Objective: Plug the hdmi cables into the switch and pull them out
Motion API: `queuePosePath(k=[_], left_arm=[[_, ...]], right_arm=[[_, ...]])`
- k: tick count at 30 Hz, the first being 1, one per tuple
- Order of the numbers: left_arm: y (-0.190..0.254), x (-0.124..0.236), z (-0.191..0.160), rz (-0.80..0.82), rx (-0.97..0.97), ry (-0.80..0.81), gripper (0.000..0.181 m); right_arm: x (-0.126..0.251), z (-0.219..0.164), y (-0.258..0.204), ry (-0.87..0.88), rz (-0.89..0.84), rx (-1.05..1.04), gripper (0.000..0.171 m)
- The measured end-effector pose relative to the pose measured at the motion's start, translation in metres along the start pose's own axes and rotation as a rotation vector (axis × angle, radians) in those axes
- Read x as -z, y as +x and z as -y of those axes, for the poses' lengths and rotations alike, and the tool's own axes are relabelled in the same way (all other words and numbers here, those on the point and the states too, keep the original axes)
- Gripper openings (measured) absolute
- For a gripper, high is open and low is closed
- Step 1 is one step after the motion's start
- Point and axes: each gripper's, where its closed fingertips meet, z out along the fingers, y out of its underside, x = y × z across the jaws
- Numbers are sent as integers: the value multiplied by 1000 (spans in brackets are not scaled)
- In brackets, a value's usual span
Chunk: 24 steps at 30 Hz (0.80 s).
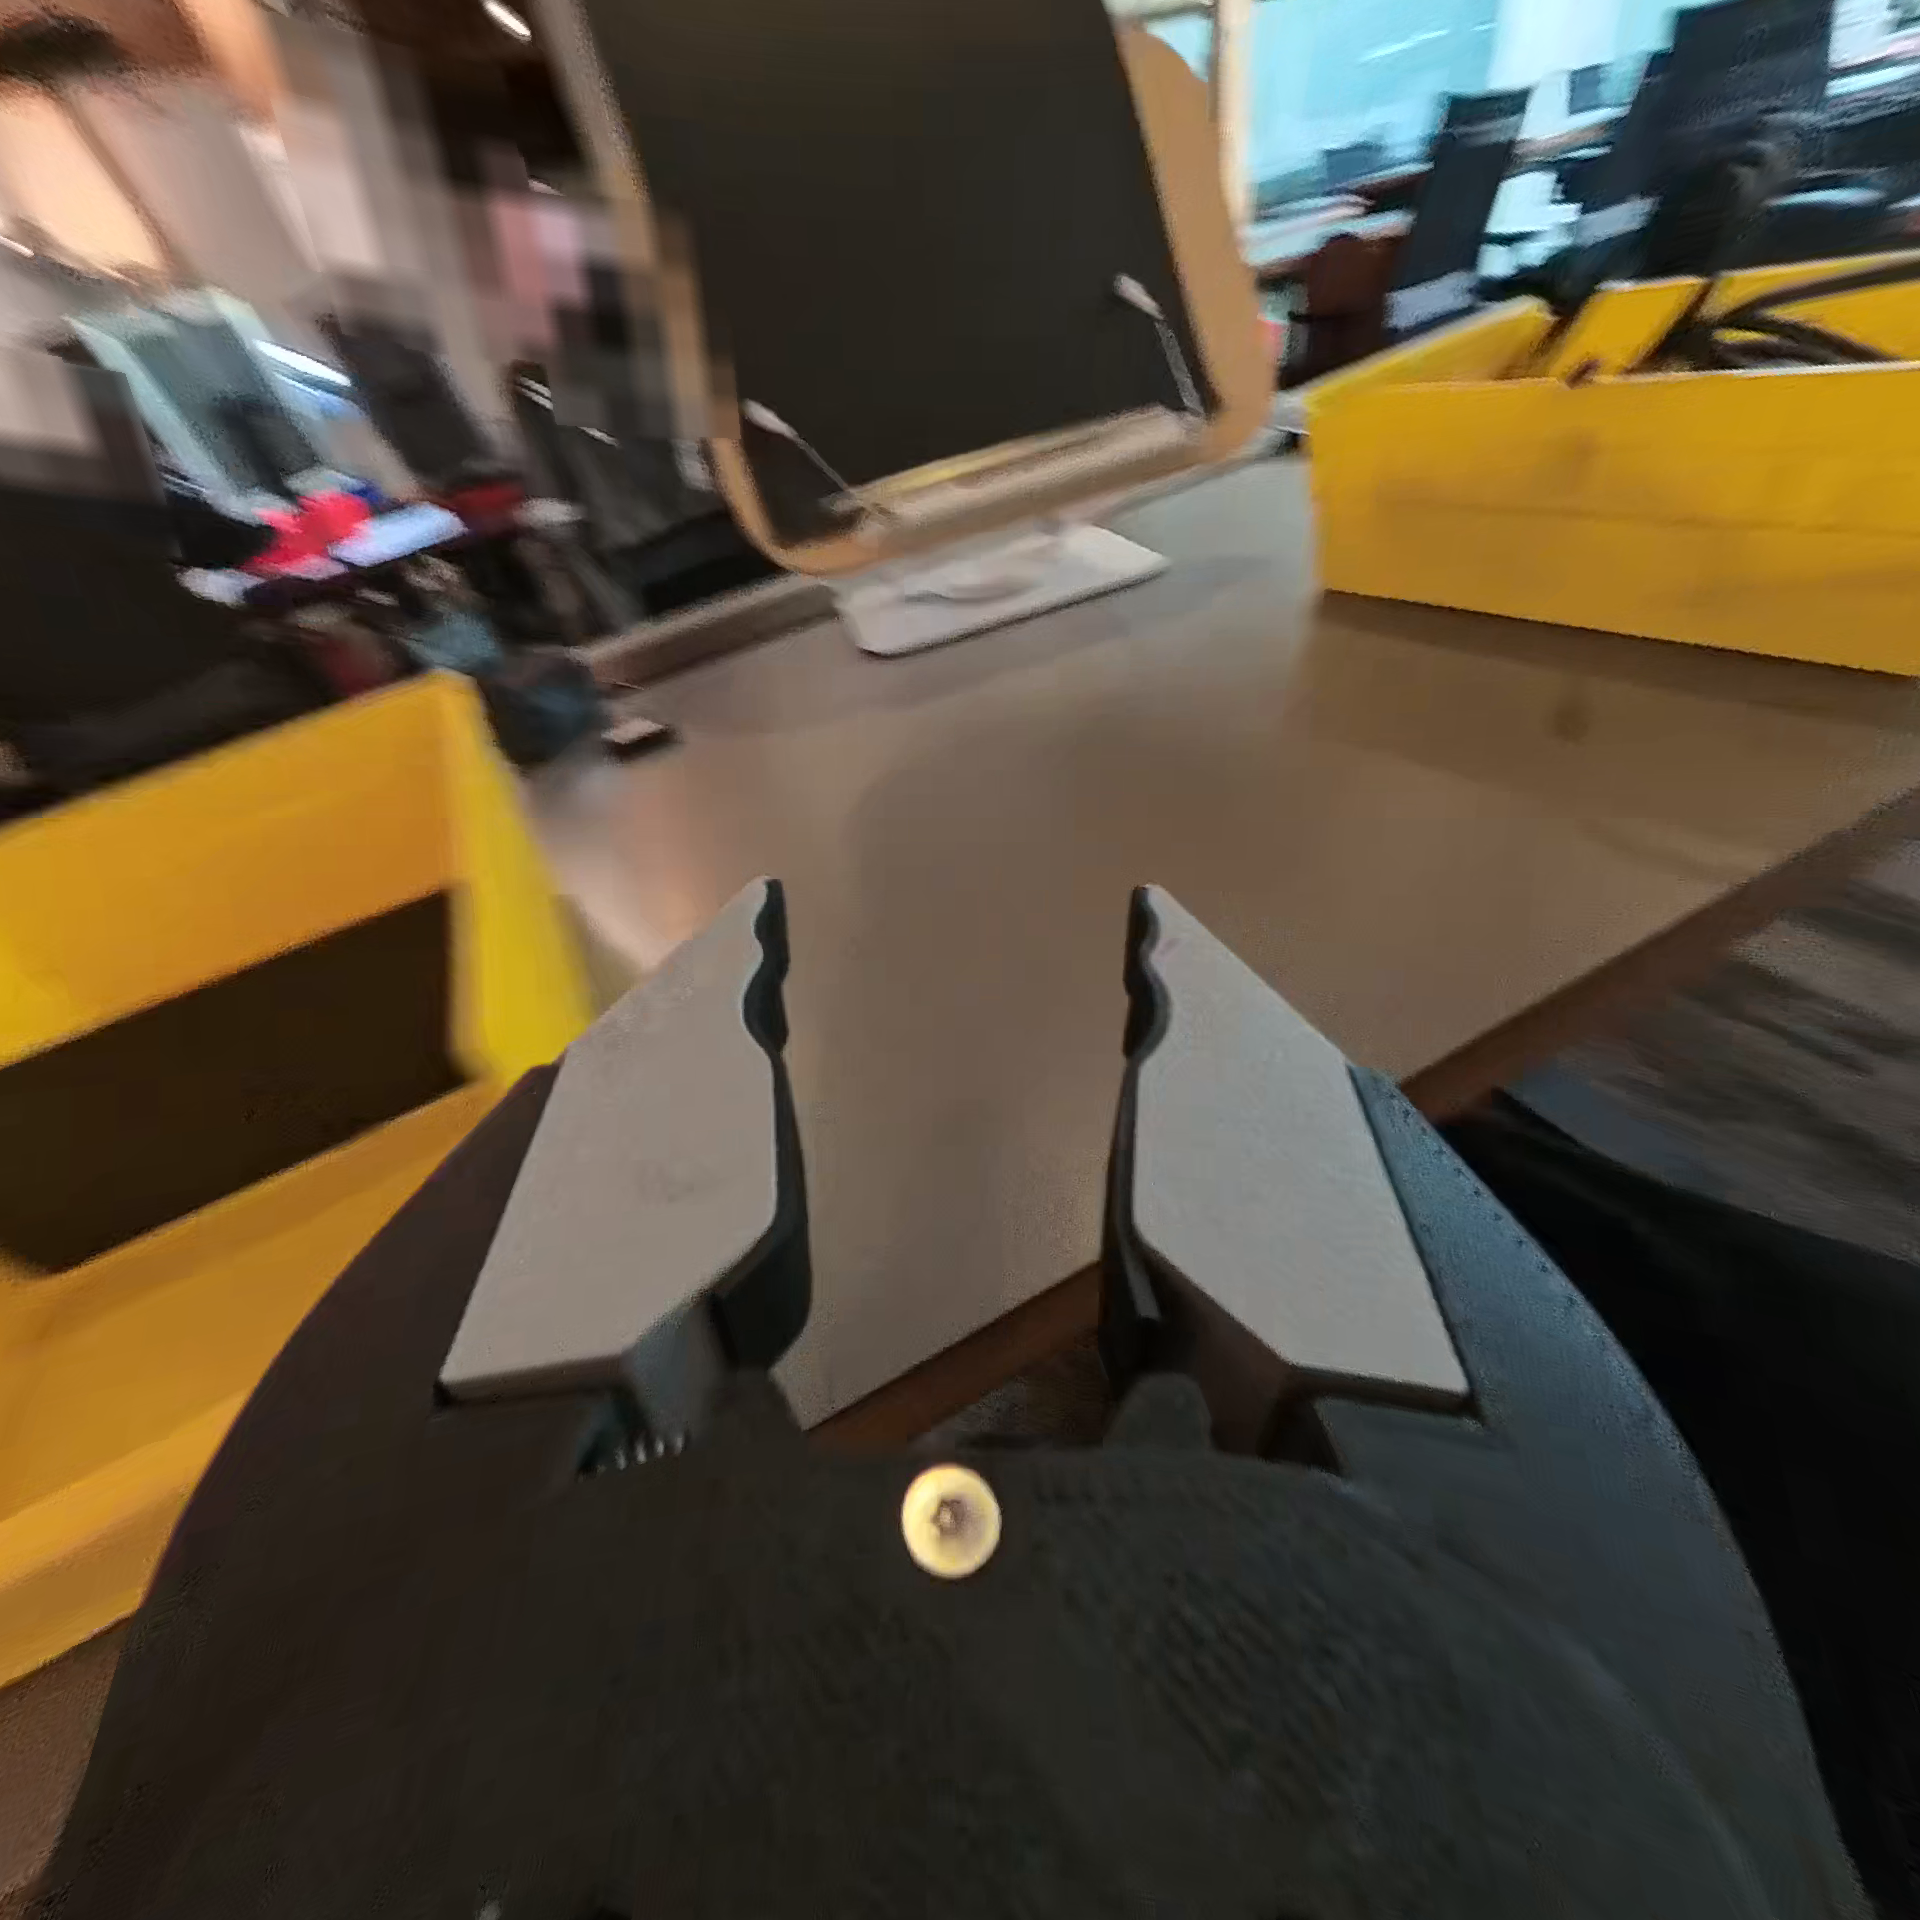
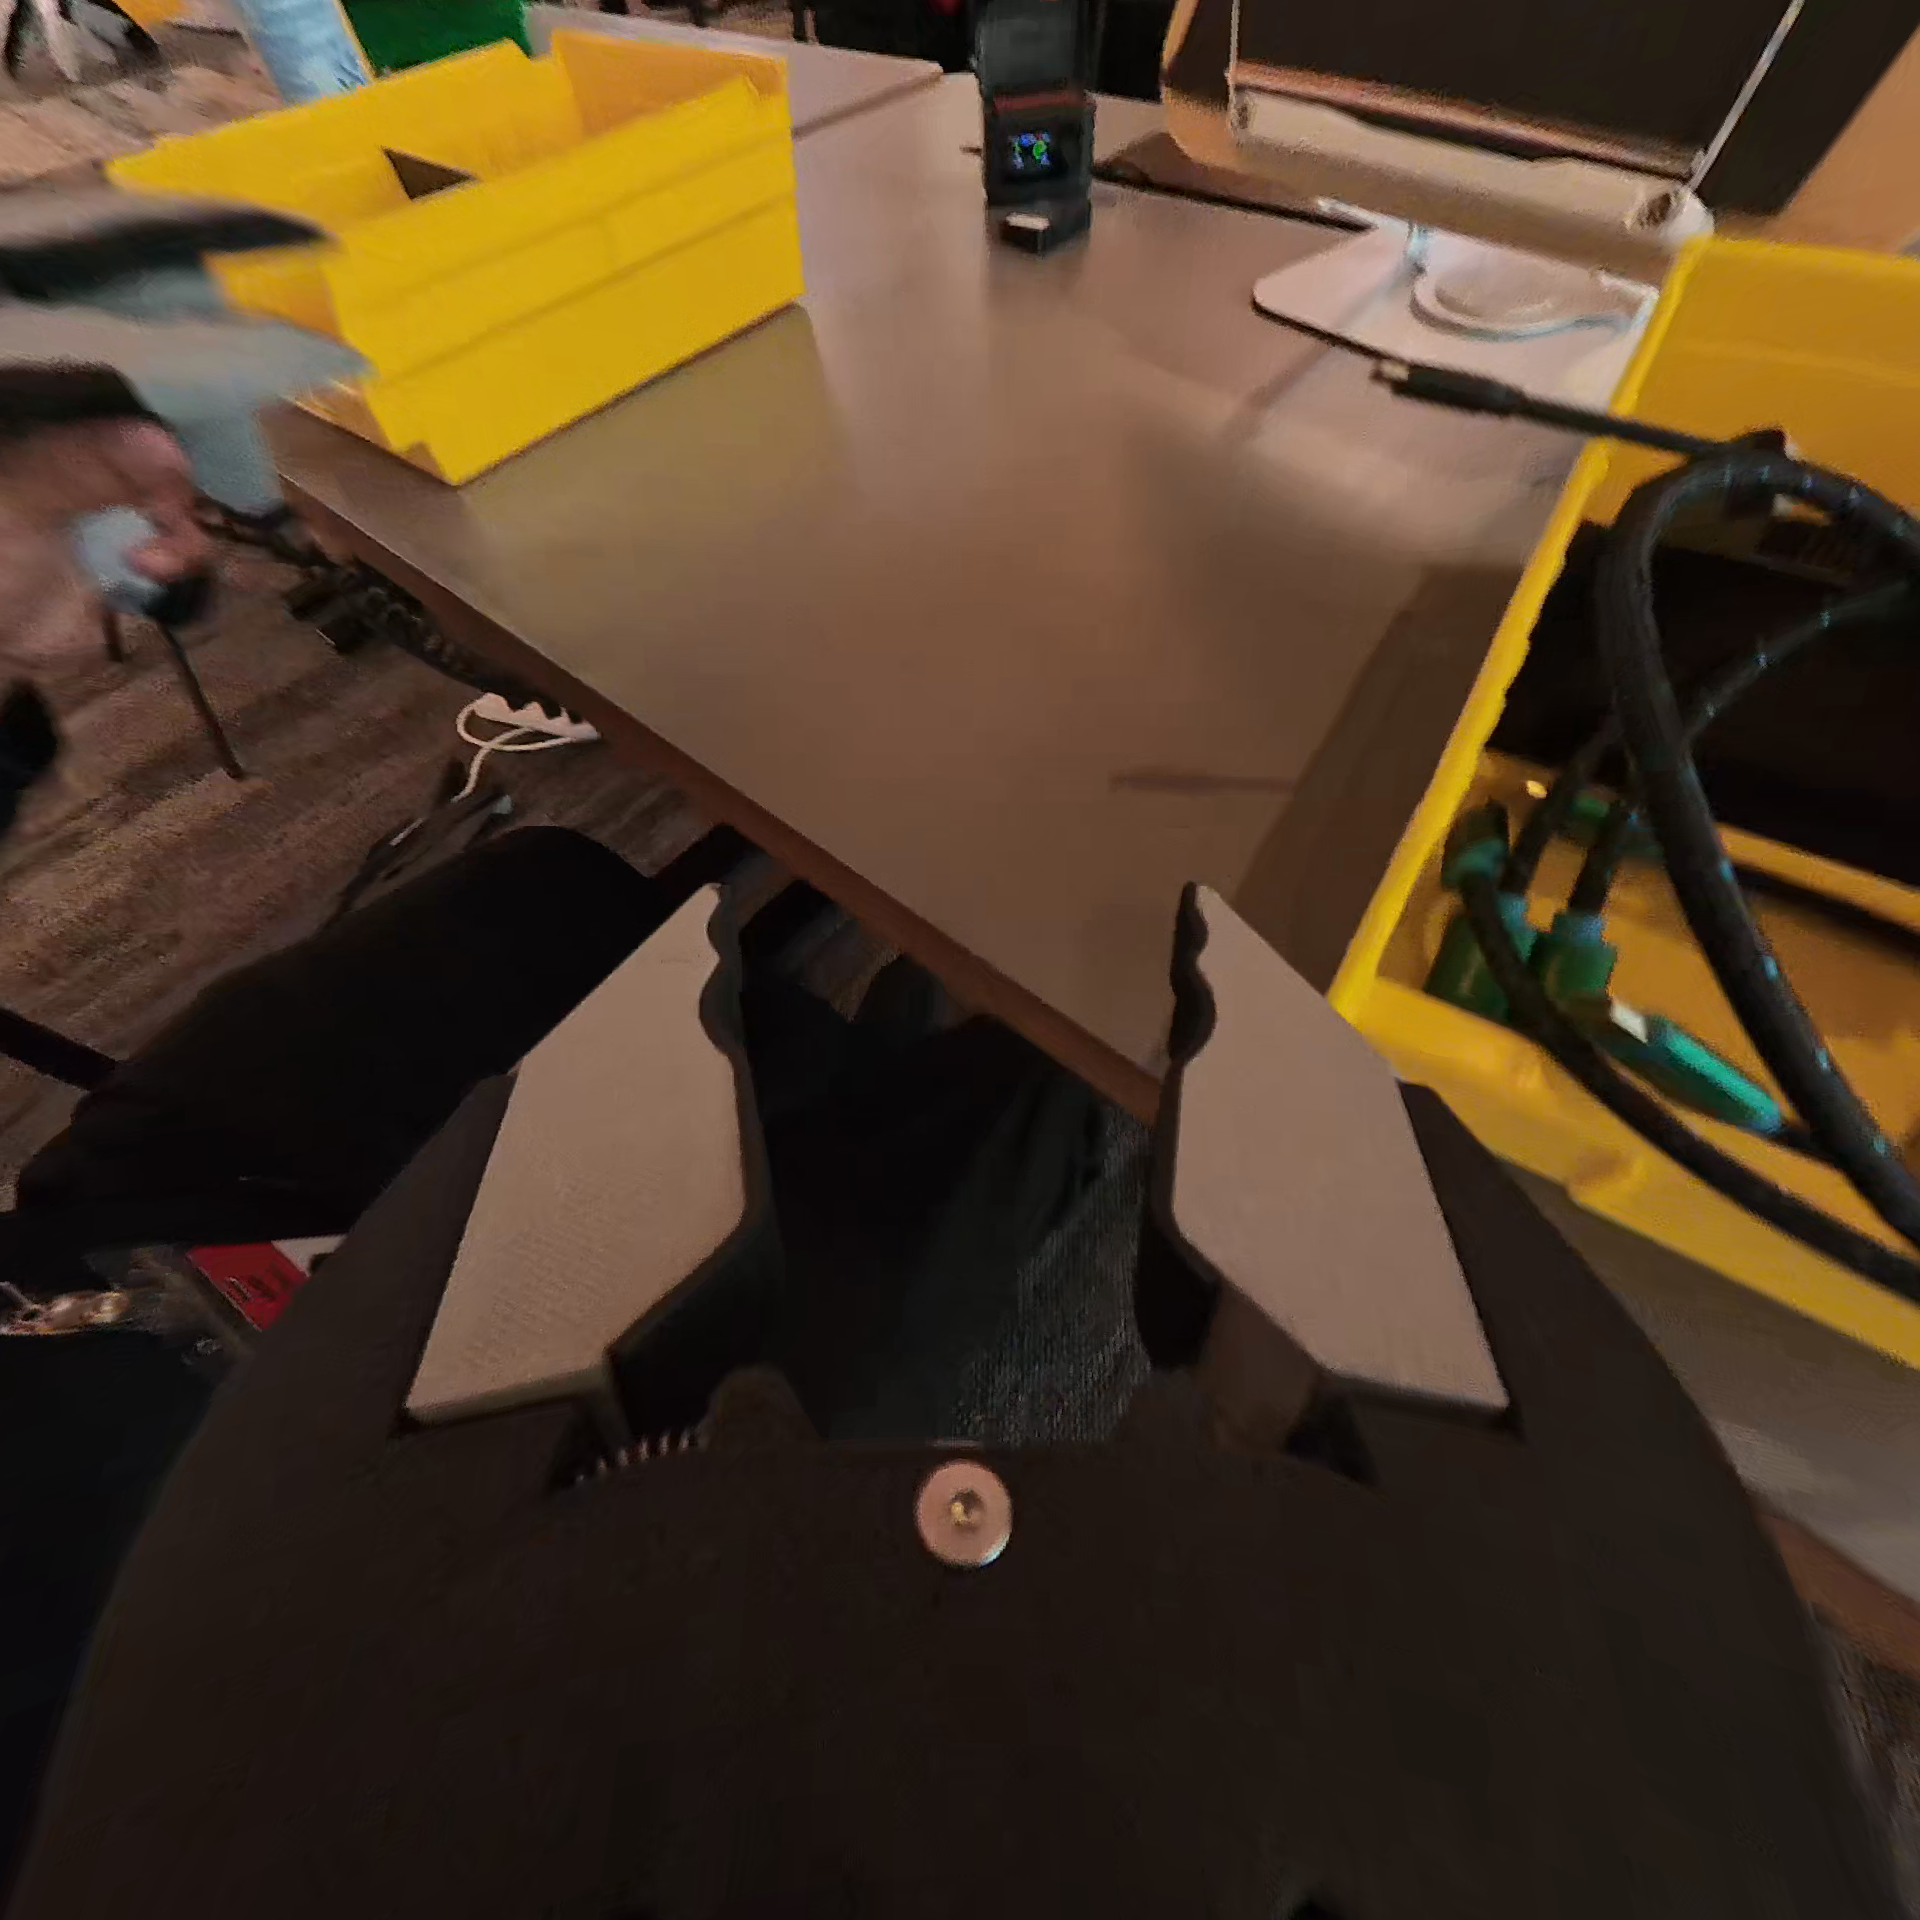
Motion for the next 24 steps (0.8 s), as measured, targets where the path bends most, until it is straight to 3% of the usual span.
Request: queuePosePath(k=[3, 6, 11, 15, 17, 18, 19, 22, 24], left_arm=[[-44, 40, 20, 169, -53, 26, 62], [-75, 48, -2, 210, 36, -92, 82], [-99, 26, -29, 256, 90, -135, 82], [-94, -11, -46, 194, 156, -182, 76], [-98, -23, -51, 216, 170, -190, 61], [-103, -25, -50, 239, 138, -170, 36], [-103, -27, -50, 219, 96, -165, 16], [-126, -18, -53, 328, -18, -192, 0], [-132, -14, -51, 276, 32, -166, 0]], right_arm=[[6, -13, 6, -19, -56, -28, 85], [6, -10, 16, 2, -124, -27, 90], [-5, 0, 56, -29, -329, 56, 95], [-31, 1, 93, -71, -399, 16, 90], [-50, -11, 109, -156, -414, 6, 85], [-55, -10, 117, -168, -449, 47, 57], [-59, -5, 122, -173, -482, 117, 15], [-72, 0, 116, -235, -489, 122, 19], [-85, 4, 102, -245, -451, 85, 23]])
